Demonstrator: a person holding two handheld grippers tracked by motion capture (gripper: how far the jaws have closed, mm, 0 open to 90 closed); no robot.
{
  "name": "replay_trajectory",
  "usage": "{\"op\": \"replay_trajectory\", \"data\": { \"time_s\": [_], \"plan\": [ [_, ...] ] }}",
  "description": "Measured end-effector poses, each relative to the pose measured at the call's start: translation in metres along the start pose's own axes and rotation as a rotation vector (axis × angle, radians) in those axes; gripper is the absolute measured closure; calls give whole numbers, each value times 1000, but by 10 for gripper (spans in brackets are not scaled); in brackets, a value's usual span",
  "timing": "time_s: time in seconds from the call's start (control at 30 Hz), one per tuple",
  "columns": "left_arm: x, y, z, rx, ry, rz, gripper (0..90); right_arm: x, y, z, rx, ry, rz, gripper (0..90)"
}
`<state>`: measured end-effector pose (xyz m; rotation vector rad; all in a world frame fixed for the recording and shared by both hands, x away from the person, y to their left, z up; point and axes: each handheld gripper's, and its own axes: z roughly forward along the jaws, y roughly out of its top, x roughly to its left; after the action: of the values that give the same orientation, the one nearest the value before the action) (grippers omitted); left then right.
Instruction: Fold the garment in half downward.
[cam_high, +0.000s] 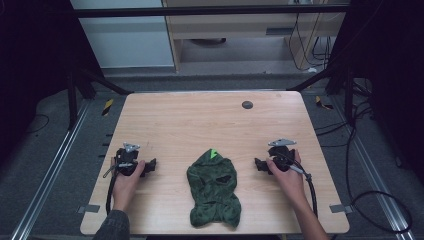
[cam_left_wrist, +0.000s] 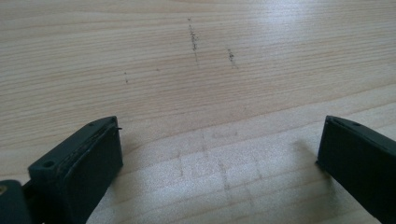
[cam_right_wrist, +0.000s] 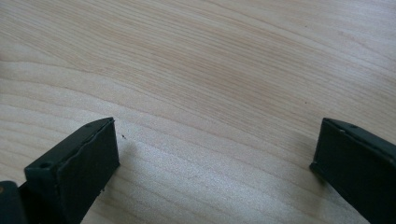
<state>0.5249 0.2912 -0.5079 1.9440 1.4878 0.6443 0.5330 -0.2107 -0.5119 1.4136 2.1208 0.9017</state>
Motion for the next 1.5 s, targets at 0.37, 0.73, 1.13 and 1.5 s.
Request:
{"op": "replay_trajectory", "data": {
  "time_s": [0.37,0.73,1.13,1.5],
  "plan": [
    [-6,2,-17,17,-79,21,61,4,2,-6,31,-4,-4,96],
    [-42,40,-37,131,-246,231,108,44,31,-32,126,158,-193,274],
    [-90,61,-21,171,-355,341,301,75,59,-18,149,301,-326,592],
    [-109,66,-4,204,-390,372,332,84,61,-4,178,351,-314,627]
  ]
}}
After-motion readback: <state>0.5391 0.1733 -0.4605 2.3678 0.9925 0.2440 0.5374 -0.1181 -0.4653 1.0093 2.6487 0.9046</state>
